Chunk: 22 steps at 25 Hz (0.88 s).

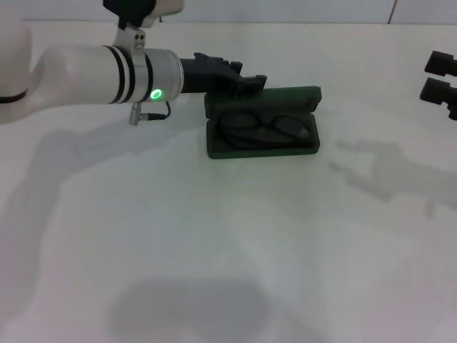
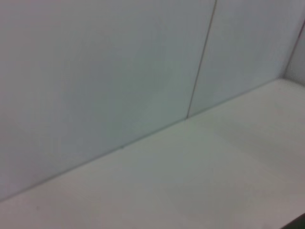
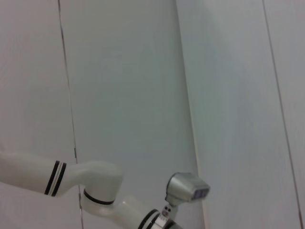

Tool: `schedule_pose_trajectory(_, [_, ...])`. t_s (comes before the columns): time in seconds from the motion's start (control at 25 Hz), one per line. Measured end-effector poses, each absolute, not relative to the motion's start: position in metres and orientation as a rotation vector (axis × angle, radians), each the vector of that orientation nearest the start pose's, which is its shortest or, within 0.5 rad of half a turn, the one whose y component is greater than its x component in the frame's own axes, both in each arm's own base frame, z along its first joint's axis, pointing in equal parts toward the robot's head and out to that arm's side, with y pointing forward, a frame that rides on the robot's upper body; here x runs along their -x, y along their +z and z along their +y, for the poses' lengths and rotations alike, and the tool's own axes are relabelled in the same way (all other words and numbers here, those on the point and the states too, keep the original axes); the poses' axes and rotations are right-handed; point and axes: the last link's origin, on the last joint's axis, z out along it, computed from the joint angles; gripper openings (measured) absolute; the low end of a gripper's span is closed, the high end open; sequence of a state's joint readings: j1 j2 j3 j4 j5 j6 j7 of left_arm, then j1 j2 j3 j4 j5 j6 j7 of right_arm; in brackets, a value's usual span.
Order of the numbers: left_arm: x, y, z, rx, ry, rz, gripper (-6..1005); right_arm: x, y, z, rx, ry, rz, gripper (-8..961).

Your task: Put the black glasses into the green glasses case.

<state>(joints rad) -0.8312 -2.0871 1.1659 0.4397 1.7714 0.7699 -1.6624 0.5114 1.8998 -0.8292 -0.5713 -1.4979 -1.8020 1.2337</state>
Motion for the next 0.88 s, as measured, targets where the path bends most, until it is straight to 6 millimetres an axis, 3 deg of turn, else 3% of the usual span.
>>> schedule_pose_trajectory(0.56, [0.229, -0.079, 0.407, 2.503, -0.327, -0.779, 661, -0.231, 0.067, 0.336, 2.619, 1.128, 0.233, 420])
schedule_pose_trajectory(0.72, [0.218, -0.068, 0.393, 2.542, -0.567, -0.680, 661, -0.227, 0.063, 0.339, 2.634, 1.115, 0.218, 420])
schedule_pose_trajectory(0.88, [0.213, -0.042, 0.364, 2.526, -0.896, -0.498, 662, -0.222, 0.061, 0.341, 2.656, 1.108, 0.208, 421])
